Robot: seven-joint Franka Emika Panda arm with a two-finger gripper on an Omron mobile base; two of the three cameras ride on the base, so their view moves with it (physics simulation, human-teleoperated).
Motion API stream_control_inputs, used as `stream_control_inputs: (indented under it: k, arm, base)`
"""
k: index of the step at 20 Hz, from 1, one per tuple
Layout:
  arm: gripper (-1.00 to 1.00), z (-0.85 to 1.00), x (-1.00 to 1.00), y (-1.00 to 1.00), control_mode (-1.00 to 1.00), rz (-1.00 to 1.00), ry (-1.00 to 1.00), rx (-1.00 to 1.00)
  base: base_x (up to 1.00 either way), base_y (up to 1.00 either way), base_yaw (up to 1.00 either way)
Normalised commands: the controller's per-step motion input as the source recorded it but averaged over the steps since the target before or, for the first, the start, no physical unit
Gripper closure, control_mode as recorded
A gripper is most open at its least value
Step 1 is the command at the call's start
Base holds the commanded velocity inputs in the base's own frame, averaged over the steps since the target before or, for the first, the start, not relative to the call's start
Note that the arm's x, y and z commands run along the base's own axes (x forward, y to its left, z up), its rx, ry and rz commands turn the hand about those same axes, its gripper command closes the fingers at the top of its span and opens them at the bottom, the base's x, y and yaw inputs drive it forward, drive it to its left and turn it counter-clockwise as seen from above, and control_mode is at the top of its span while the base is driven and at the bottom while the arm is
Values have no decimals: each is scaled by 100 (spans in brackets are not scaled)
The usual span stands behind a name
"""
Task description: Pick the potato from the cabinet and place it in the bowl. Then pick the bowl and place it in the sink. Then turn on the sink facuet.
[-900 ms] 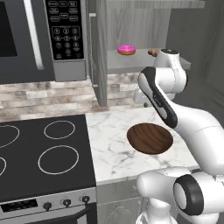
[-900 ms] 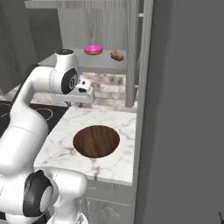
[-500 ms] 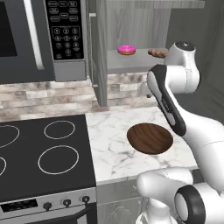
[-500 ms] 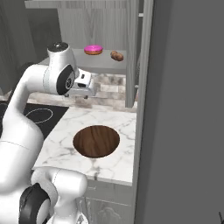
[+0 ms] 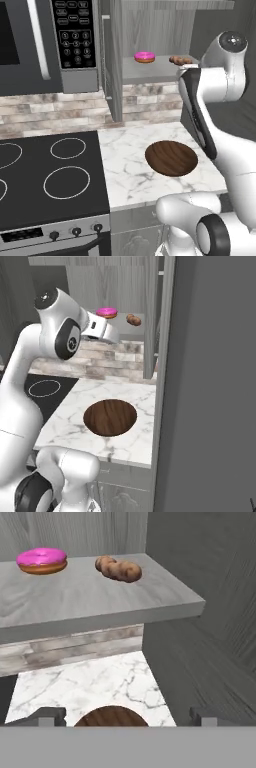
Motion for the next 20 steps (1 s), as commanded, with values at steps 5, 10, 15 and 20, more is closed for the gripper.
stream_control_inputs:
  k: [5,10,15,20]
  arm:
    - [-100,54,51,-18,-100,-31,-6,0]
    - [-100,16,56,-21,-100,-7,0,5]
    - [-100,0,44,-17,-100,0,0,0]
    - [-100,-6,53,-5,-100,0,0,0]
  base:
    - [0,0,0]
    - [0,0,0]
    - [0,0,0]
    - [0,0,0]
